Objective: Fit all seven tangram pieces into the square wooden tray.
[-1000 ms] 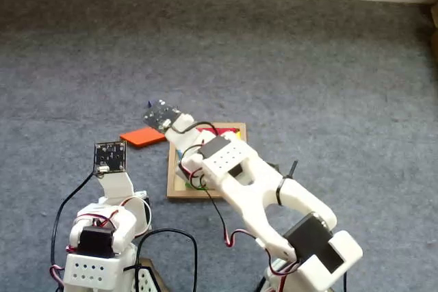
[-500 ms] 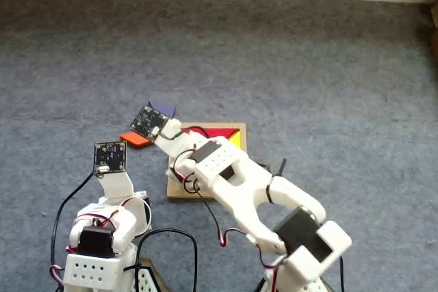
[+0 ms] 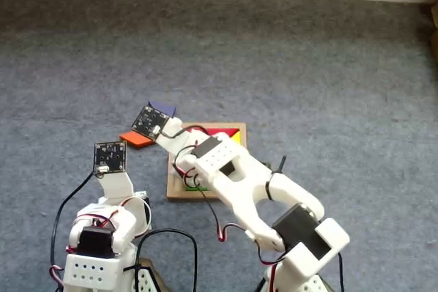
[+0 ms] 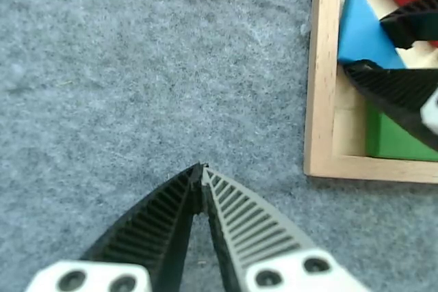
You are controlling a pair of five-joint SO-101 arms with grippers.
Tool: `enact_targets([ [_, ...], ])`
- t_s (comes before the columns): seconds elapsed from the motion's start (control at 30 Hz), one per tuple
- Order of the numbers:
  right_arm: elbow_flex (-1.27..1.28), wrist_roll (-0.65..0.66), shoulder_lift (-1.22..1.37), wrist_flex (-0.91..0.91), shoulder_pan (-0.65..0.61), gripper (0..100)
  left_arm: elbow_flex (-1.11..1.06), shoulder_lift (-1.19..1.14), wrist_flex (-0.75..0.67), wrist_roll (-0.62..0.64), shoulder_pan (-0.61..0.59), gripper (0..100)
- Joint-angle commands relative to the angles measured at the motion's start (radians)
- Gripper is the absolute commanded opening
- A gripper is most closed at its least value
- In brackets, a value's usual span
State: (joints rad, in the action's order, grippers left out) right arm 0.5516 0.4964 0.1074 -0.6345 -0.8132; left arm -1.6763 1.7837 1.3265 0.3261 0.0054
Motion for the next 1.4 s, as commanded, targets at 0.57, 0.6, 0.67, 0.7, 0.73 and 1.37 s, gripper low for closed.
enact_targets([
  [0.57, 0.056, 0.588, -0.219, -0.007, 0.056, 0.6, -0.019, 0.028, 0.003, -0.003, 0.012, 1],
  [0.6, 0.056, 0.637, -0.216, -0.007, 0.058, 0.6, -0.019, 0.028, 0.003, -0.003, 0.012, 1],
  [0.67, 0.056, 0.721, -0.213, -0.007, 0.061, 0.6, -0.019, 0.028, 0.003, -0.003, 0.012, 1],
  [0.7, 0.058, 0.763, -0.211, -0.008, 0.068, 0.6, -0.019, 0.028, 0.003, -0.003, 0.012, 1],
  [0.73, 0.058, 0.804, -0.211, -0.008, 0.071, 0.6, -0.019, 0.028, 0.003, -0.003, 0.012, 1],
  [1.37, 0.177, 1.488, -0.208, 0.065, 0.007, 0.6, -0.019, 0.028, 0.003, -0.003, 0.012, 1],
])
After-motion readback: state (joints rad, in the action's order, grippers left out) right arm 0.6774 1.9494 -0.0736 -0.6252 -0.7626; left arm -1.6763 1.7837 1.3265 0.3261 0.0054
